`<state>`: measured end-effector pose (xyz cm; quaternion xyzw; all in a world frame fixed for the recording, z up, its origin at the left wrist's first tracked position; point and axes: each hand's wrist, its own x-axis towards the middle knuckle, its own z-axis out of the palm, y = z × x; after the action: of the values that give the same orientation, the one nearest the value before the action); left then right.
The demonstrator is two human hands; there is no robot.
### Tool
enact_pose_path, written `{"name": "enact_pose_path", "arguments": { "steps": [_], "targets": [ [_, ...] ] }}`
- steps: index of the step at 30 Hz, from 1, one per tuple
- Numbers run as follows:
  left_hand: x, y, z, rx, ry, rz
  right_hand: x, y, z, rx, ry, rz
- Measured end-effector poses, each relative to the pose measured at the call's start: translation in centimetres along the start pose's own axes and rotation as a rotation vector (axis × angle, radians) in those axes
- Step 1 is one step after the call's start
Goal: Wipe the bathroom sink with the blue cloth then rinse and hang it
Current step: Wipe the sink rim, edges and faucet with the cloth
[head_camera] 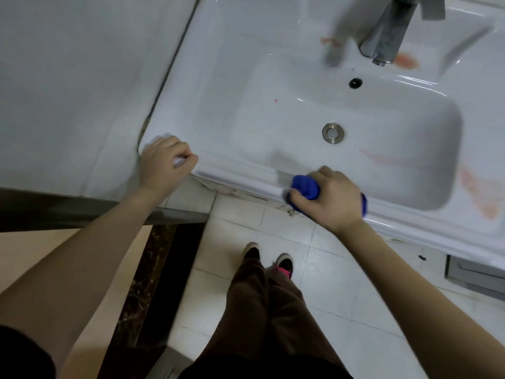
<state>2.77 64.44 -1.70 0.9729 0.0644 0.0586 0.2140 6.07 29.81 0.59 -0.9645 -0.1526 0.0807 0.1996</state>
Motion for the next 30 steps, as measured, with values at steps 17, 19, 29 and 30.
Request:
{"name": "enact_pose_path", "arguments": {
  "steps": [17, 19, 29, 30],
  "targets": [
    [0.0, 0.2, -0.8, 0.021, -0.052, 0.054, -3.6, 4.5, 0.5, -0.187, 0.354, -0.153],
    [0.0, 0.5, -0.8, 0.021, -0.051, 0.035, -1.7, 0.4, 2.5, -0.208, 0.372, -0.241],
    [0.1, -0.5, -0.9, -0.071, -0.102, 0.035, 1.4, -6.6, 4.6, -0.087, 0.251, -0.304],
    [0.1, -0.3, -0.9, -0.067, -0.095, 0.041, 0.2, -3.6, 3.3, -0.091, 0.244, -0.268]
  ]
}}
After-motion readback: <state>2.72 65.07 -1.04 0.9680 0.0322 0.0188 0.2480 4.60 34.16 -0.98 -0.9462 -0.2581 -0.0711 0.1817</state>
